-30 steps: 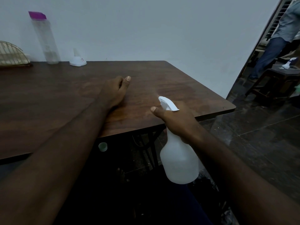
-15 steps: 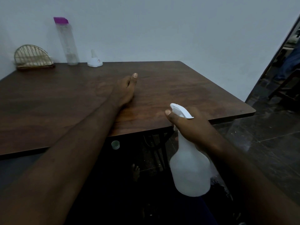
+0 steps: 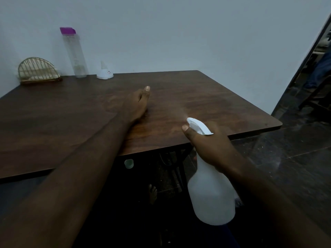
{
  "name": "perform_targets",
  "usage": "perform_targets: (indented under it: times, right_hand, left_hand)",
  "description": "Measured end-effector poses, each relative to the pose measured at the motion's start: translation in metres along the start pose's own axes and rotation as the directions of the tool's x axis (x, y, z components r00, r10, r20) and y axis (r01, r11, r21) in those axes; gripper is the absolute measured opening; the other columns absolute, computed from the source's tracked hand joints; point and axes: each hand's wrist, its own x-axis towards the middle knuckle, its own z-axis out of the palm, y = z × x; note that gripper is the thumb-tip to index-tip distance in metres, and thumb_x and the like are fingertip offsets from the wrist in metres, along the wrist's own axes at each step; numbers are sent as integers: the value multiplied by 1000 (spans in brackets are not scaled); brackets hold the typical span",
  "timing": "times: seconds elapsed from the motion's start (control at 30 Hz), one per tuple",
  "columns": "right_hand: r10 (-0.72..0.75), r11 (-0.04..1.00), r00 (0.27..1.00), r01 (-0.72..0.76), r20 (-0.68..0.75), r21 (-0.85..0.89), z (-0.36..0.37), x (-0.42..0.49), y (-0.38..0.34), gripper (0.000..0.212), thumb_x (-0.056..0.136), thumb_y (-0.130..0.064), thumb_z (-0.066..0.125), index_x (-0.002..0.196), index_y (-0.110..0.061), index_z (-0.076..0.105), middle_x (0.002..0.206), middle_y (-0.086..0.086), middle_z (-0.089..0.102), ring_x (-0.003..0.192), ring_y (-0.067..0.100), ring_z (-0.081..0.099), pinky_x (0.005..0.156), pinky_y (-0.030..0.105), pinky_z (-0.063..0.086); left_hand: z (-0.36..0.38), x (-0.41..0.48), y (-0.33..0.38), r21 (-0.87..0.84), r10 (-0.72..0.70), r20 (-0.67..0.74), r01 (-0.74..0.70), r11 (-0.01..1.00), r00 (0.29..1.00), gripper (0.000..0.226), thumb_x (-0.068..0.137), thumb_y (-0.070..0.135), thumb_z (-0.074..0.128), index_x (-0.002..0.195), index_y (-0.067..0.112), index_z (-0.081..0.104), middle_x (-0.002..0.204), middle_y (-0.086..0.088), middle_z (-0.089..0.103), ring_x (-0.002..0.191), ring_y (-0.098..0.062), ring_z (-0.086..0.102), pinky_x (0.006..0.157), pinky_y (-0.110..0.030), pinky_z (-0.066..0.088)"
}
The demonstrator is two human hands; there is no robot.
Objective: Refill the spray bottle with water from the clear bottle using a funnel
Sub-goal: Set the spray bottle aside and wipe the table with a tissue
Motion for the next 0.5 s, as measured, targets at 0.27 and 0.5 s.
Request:
perform_targets:
  times: [0.27, 0.5]
  right_hand:
    - [0, 998, 999, -3, 52, 58, -1, 0, -5, 41, 90, -39, 67, 100, 1, 67, 79, 26, 63, 51, 15, 61, 45, 26, 54]
    - [-31, 997, 996, 25, 88, 68, -12, 24, -54, 39, 82, -49, 71, 95, -12, 71, 81, 10, 74, 63, 14, 70, 54, 31, 58]
  left_hand:
    - [-2, -1, 4, -22, -8, 25, 9, 1000, 1000, 78, 89, 67, 20, 96, 0, 60, 94, -19, 64, 89, -32, 59, 86, -51, 47]
    - [-4, -4, 6, -46, -10, 4, 10, 999, 1000, 78, 91, 67, 22, 95, 0, 61, 93, -18, 66, 88, -31, 62, 85, -49, 48]
